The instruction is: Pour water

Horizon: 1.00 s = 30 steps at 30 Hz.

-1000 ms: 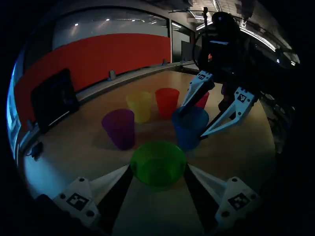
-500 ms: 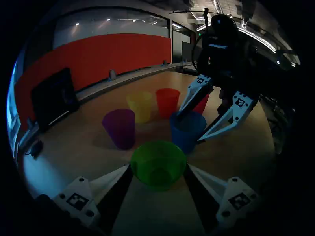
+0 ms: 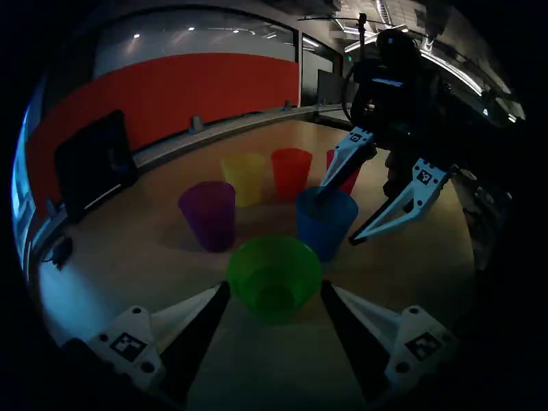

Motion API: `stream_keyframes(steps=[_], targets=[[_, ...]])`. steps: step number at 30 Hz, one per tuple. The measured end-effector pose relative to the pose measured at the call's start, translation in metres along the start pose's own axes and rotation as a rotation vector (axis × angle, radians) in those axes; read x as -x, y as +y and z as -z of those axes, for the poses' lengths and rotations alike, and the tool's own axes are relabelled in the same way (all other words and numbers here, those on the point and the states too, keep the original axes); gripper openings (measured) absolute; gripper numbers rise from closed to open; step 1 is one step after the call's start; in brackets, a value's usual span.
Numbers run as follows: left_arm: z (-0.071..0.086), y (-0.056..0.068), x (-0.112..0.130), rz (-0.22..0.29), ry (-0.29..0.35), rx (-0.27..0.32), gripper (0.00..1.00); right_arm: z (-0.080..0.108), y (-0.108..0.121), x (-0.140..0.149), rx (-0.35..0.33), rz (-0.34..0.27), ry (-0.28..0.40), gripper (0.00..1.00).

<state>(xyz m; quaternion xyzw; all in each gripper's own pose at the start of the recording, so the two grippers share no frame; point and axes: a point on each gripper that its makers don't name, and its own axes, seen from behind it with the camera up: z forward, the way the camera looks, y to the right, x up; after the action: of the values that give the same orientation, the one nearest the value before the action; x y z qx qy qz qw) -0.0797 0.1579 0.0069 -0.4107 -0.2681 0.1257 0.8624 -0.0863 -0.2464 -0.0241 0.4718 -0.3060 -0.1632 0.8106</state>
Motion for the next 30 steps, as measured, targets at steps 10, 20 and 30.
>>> stream_keyframes(steps=[10, 20, 30], targets=[[0.025, -0.002, 0.001, 0.005, 0.02, -0.045, 0.98, 0.029, -0.003, 0.013, 0.04, -0.02, 0.012, 1.0], [0.059, -0.001, -0.012, 0.019, 0.098, -0.121, 0.98, 0.061, -0.003, 0.024, 0.1, -0.064, 0.053, 1.0], [0.086, -0.006, -0.024, 0.042, 0.182, -0.214, 0.98, 0.095, 0.0, 0.028, 0.173, -0.085, 0.098, 1.0]])
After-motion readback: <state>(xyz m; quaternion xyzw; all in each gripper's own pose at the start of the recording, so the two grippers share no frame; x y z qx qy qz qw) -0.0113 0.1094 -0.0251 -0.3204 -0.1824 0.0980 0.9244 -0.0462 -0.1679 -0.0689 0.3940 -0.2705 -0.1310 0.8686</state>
